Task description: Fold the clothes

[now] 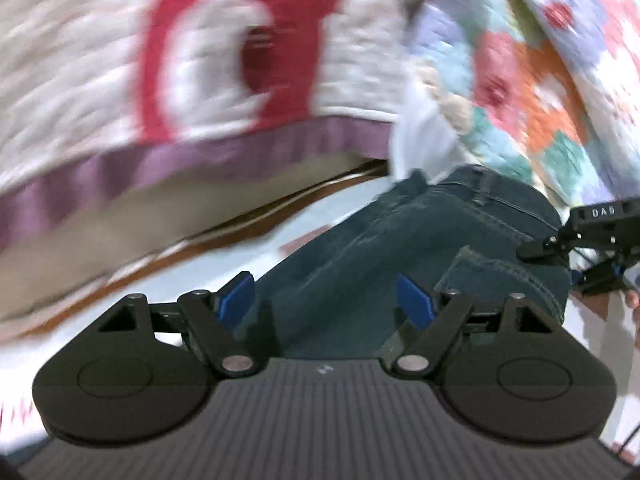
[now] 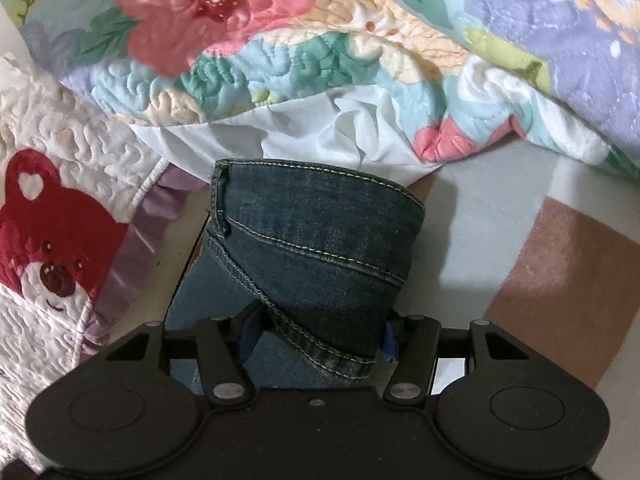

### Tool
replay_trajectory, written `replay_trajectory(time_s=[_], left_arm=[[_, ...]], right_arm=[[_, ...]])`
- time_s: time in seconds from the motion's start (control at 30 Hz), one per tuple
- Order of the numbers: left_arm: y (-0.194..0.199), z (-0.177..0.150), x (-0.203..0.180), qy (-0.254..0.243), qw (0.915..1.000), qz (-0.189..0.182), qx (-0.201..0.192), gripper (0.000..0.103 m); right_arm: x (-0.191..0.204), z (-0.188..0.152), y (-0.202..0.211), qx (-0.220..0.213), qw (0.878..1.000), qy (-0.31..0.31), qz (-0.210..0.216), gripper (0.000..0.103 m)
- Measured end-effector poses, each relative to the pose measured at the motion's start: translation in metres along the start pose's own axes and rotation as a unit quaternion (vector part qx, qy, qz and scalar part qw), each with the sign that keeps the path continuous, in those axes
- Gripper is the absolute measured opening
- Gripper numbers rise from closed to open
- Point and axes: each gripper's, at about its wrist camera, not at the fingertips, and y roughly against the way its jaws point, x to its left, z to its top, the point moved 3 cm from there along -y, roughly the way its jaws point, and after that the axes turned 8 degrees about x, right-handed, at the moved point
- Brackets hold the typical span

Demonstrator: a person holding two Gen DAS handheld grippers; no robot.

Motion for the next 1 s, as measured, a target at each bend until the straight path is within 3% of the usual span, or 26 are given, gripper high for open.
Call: replay_trajectory(time_s=[0.13, 0.3, 0.33, 0.37, 0.4, 0.5, 0.6, 0.67, 0.8, 0.87, 0.93, 0.97, 1.0], left_arm=[[-0.039, 0.026, -0.028, -0.060, 0.9970, -0.044, 0.021, 0.079], [-0.076, 0.039, -0.052, -0.050, 0.9941, -0.075, 0.061, 0.075], [-0.079, 0.040, -0.054, -0.044, 0.9936, -0.083, 0.063, 0.067], [-0.082, 0.042, -0.056, -0.042, 0.9933, -0.084, 0.066, 0.036], [-0.083, 0.044, -0.059, -0.048, 0.9937, -0.072, 0.072, 0.015], [-0.069, 0.047, -0.068, -0.059, 0.9961, -0.037, 0.055, 0.012], [-0.037, 0.060, -0.073, -0.073, 0.9968, 0.023, -0.021, 0.011], [-0.027, 0.067, -0.066, -0.056, 0.9944, 0.064, -0.063, 0.011], [-0.077, 0.064, -0.036, 0.001, 0.9976, 0.067, -0.019, 0.011], [-0.100, 0.056, -0.031, 0.005, 0.9978, 0.065, 0.010, 0.014], [-0.105, 0.052, -0.032, 0.002, 0.9969, 0.077, 0.016, 0.019], [-0.100, 0.052, -0.034, 0.008, 0.9973, 0.071, 0.014, 0.024], [-0.094, 0.052, -0.034, 0.016, 0.9979, 0.062, 0.010, 0.039]], right_arm=[[0.008, 0.005, 0.013, -0.007, 0.999, 0.031, -0.035, 0.066], [-0.009, 0.016, 0.023, -0.038, 0.999, 0.007, -0.029, 0.067], [-0.012, 0.018, 0.023, -0.038, 0.999, 0.003, -0.021, 0.067], [-0.016, 0.019, 0.023, -0.038, 0.999, -0.001, -0.012, 0.067], [-0.017, 0.020, 0.022, -0.035, 0.999, -0.003, -0.005, 0.067], [-0.018, 0.019, 0.019, -0.027, 1.000, -0.004, 0.001, 0.067], [-0.009, 0.017, 0.019, -0.036, 0.999, 0.013, 0.003, 0.067], [-0.003, 0.018, 0.026, -0.056, 0.998, 0.032, 0.008, 0.067], [-0.002, 0.018, 0.024, -0.059, 0.998, 0.036, 0.013, 0.067], [-0.004, 0.016, 0.018, -0.048, 0.998, 0.031, 0.017, 0.067], [-0.004, 0.014, 0.014, -0.038, 0.999, 0.031, 0.020, 0.067], [-0.003, 0.014, 0.013, -0.036, 0.999, 0.030, 0.024, 0.067], [-0.003, 0.014, 0.012, -0.034, 0.999, 0.029, 0.028, 0.067]])
